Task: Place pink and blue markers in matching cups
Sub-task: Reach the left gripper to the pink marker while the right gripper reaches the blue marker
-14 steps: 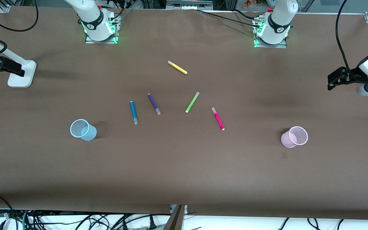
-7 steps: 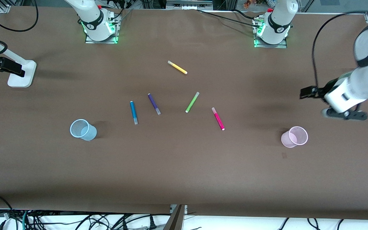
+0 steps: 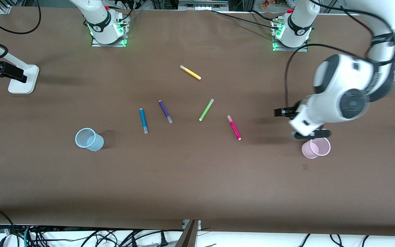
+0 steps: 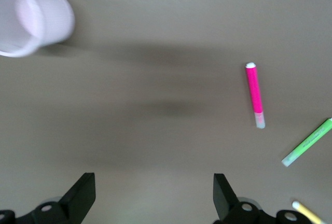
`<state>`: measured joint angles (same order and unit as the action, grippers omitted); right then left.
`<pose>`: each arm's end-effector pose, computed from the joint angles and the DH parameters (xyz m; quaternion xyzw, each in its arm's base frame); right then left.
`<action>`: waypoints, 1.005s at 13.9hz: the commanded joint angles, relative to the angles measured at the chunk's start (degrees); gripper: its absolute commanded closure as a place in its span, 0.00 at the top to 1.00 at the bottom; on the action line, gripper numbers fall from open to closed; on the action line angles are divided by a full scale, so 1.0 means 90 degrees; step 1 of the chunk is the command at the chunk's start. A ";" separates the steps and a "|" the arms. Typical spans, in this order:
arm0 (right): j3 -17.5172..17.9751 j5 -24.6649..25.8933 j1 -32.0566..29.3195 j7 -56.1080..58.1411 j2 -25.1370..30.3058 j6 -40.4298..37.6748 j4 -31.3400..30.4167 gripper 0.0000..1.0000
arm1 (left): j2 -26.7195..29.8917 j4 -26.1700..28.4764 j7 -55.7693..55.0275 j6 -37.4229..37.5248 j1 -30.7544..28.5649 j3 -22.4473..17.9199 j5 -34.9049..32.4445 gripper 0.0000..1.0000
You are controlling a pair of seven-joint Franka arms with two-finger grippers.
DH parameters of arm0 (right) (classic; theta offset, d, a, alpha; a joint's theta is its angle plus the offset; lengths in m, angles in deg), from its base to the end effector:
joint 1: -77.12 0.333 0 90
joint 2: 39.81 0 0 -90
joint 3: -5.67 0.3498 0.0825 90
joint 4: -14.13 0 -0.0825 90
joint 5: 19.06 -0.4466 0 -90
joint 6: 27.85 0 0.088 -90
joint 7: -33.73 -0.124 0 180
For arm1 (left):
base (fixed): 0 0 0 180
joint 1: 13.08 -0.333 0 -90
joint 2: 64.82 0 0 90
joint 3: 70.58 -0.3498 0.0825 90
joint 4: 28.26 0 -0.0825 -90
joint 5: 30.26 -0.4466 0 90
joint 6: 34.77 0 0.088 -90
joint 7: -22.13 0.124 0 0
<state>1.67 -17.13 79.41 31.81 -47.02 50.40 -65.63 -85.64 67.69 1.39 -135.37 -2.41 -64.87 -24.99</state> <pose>0.6351 -0.0206 0.6401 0.9963 -0.0338 -0.0758 0.0212 0.6584 -0.1980 0.3614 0.9869 0.0530 -0.1520 0.0138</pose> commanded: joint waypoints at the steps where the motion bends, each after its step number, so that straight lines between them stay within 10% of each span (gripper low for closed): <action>1: 0.0005 -0.0010 0.0496 -0.0089 -0.0321 0.0046 0.0141 1.00 | 0.0088 0.0899 -0.1001 -0.1152 0.0667 -0.0059 0.0088 1.00; 10: 0.0005 -0.0264 0.1972 -0.0079 -0.2039 0.1335 0.0141 1.00 | -0.1522 0.1194 -0.2285 -0.4083 0.1949 -0.0078 0.0010 1.00; 11: 0.0005 -0.0254 0.2030 -0.0070 -0.2186 0.1374 0.0141 1.00 | -0.1553 0.1243 -0.2285 -0.4270 0.1949 -0.0069 0.0010 0.93; 12: 0.0005 -0.0244 0.2050 -0.0040 -0.2275 0.1433 0.0141 1.00 | -0.1553 0.1282 -0.2285 -0.4301 0.1959 -0.0069 0.0010 0.60; 14: 0.0005 -0.0263 0.2060 -0.0001 -0.2421 0.1628 0.0141 1.00 | -0.1699 0.1273 -0.2295 -0.4330 0.2017 -0.0069 0.0010 0.50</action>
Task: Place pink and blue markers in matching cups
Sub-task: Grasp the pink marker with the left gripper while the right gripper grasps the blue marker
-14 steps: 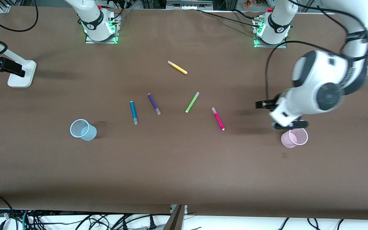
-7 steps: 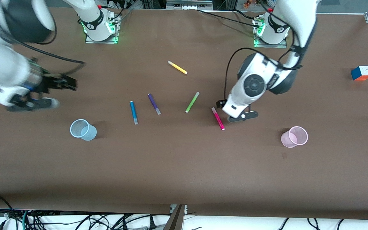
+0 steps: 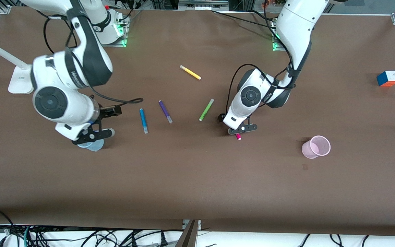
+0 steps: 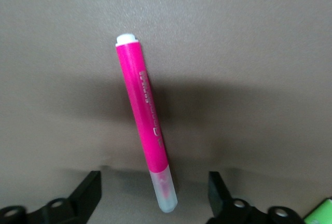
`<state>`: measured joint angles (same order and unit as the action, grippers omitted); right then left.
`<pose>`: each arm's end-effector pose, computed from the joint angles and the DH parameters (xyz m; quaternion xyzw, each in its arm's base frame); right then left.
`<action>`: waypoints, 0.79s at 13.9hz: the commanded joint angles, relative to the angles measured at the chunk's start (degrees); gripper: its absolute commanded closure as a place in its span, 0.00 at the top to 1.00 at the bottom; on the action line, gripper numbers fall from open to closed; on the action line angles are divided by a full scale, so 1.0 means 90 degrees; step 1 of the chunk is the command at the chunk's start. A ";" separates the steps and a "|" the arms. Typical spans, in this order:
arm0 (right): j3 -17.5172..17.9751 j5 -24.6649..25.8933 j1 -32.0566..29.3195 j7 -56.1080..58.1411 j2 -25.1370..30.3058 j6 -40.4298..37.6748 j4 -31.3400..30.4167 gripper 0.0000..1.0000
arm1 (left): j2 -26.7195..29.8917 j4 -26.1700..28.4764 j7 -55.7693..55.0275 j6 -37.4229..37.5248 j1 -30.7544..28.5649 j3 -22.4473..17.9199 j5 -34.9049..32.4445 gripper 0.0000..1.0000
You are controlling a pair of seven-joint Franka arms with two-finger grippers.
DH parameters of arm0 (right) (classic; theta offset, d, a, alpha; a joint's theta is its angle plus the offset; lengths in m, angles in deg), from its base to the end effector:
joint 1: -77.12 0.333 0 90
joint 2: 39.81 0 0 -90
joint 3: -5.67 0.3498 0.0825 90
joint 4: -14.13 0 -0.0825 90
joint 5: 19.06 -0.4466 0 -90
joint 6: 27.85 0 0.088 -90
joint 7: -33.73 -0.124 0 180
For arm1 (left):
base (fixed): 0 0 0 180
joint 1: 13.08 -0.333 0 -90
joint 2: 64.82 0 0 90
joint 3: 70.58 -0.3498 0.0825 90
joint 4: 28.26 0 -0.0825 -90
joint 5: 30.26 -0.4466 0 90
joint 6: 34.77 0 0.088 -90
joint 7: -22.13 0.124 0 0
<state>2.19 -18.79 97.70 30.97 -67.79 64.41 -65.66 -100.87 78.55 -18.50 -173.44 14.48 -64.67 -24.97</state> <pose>0.7044 0.2237 0.4030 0.9828 0.1256 -0.1296 0.0398 0.5733 -0.3792 0.1332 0.9919 0.1066 -0.0646 0.0262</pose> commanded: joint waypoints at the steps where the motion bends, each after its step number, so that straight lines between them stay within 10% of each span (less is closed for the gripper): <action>1: -0.0052 -0.0079 0.0028 0.0093 -0.0191 0.0139 0.0145 1.00 | -0.0027 0.0066 -0.0076 -0.0100 0.0180 -0.0110 0.0008 0.41; 4: -0.0052 -0.0079 0.0135 0.0112 -0.0436 0.0626 0.0097 1.00 | 0.0031 0.0056 -0.0056 -0.0051 0.0180 -0.0111 -0.0002 0.03; 11: -0.0042 -0.0255 0.0467 -0.0044 -0.0690 0.2539 -0.1122 1.00 | 0.0353 -0.0100 0.0167 0.0670 0.0093 -0.0140 -0.0060 0.00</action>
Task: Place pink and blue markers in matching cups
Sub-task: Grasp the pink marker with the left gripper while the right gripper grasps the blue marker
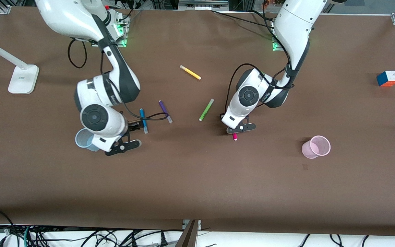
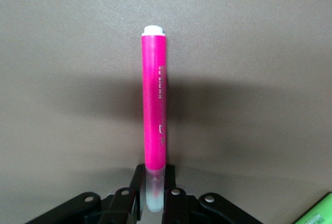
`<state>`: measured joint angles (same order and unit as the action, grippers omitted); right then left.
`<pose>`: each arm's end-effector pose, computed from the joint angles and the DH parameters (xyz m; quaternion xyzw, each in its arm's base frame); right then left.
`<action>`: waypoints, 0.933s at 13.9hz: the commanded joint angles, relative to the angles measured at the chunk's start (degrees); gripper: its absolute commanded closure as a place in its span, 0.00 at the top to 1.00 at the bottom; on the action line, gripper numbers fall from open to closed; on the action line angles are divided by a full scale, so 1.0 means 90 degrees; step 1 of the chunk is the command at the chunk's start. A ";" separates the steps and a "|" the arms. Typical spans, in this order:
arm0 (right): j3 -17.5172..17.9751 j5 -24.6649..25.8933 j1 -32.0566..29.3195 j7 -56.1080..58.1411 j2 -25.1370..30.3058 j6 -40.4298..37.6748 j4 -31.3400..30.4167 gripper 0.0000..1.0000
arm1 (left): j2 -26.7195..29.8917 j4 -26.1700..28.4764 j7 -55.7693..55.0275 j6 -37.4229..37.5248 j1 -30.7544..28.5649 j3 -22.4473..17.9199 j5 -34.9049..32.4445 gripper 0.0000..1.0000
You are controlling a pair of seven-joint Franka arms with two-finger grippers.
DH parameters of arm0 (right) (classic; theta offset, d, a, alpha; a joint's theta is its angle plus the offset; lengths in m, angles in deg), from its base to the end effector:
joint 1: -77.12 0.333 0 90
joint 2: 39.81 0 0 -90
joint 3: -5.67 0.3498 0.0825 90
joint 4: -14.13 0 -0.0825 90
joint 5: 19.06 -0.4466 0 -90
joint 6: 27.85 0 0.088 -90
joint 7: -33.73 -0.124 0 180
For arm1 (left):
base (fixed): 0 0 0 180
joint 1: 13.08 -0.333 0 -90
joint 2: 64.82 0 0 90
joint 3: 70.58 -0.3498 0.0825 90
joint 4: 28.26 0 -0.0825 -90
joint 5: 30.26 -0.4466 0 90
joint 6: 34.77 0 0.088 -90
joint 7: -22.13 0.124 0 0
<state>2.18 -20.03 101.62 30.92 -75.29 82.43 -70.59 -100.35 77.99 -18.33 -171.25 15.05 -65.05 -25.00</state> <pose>0.7094 0.2812 0.2800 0.9836 0.1581 -0.0819 0.0279 0.5727 -0.3819 0.1403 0.9921 0.1013 -0.0715 0.0192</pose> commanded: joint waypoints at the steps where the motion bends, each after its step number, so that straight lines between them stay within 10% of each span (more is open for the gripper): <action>1: -0.0022 -0.0117 0.0031 -0.0039 0.0153 0.0839 -0.0819 1.00 | 0.0431 -0.0116 0.0353 0.0708 -0.0068 -0.0107 -0.0058 0.00; 13: 0.0398 -0.0098 0.0071 -0.0733 0.0407 0.3252 -0.2802 1.00 | 0.0921 -0.1951 0.2484 0.4352 -0.1309 -0.0117 -0.0184 0.00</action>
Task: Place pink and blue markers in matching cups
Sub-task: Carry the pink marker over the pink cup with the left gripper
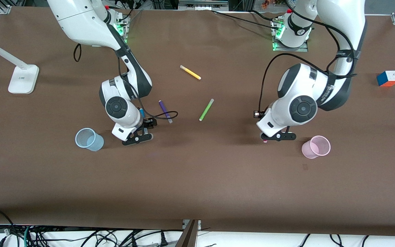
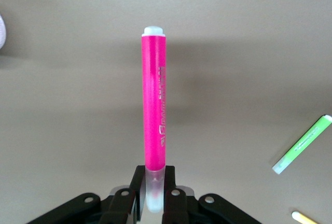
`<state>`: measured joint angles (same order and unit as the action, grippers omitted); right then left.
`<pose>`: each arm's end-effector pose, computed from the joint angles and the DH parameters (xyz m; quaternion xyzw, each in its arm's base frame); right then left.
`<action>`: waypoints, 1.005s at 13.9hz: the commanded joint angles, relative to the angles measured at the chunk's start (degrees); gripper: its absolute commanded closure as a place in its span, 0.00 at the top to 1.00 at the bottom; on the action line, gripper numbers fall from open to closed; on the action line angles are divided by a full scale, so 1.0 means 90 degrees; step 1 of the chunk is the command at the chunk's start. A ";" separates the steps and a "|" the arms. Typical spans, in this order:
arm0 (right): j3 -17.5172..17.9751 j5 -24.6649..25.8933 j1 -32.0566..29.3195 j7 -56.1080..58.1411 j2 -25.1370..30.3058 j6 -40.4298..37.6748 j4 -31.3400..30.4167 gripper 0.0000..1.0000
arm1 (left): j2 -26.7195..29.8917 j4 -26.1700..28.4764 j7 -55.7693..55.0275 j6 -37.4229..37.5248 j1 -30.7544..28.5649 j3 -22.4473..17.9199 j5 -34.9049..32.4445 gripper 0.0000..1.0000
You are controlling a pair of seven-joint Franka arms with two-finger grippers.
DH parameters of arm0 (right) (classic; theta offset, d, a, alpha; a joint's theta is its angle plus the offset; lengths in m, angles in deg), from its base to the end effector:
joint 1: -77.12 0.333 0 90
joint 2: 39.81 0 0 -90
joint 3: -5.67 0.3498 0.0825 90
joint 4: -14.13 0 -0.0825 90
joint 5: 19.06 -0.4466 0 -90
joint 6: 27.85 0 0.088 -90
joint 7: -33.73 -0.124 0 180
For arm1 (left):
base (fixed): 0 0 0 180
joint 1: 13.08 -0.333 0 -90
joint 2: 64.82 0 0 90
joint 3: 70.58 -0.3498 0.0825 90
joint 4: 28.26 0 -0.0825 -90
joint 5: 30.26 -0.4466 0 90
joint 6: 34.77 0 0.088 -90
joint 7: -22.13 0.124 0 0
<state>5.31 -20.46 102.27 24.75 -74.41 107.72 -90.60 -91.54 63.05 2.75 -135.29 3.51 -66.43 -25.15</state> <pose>0.6350 0.2941 0.1596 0.9911 0.1290 -0.0332 0.0033 0.6633 -0.2556 0.3280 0.9867 0.0043 -0.1625 0.0032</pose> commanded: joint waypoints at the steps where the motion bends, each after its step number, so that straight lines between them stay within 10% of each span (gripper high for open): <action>1: 0.0050 -0.0021 -0.0002 0.0011 0.0309 0.0580 -0.0638 1.00 | -0.0058 -0.0379 0.0142 0.0484 -0.0017 0.0037 -0.0284 0.00; 8: 0.0050 0.0019 0.0008 0.0226 0.0231 0.0844 -0.0629 0.80 | -0.0058 -0.0731 0.0795 0.1304 -0.0319 -0.0012 -0.0714 0.00; 11: 0.0050 0.0019 -0.0002 0.0266 0.0231 0.0854 -0.0629 0.42 | -0.0058 -0.0964 0.1302 0.1714 -0.0534 -0.0022 -0.1240 0.00; 14: 0.0050 0.0019 -0.0002 0.0275 0.0192 0.0874 -0.0629 0.41 | -0.0068 -0.1170 0.2044 0.1843 -0.0904 -0.0022 -0.1544 0.00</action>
<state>5.59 -20.38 102.28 26.32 -73.55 114.30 -94.63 -91.54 55.16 16.13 -120.65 -2.37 -66.95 -36.90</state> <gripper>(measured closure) 0.590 0.824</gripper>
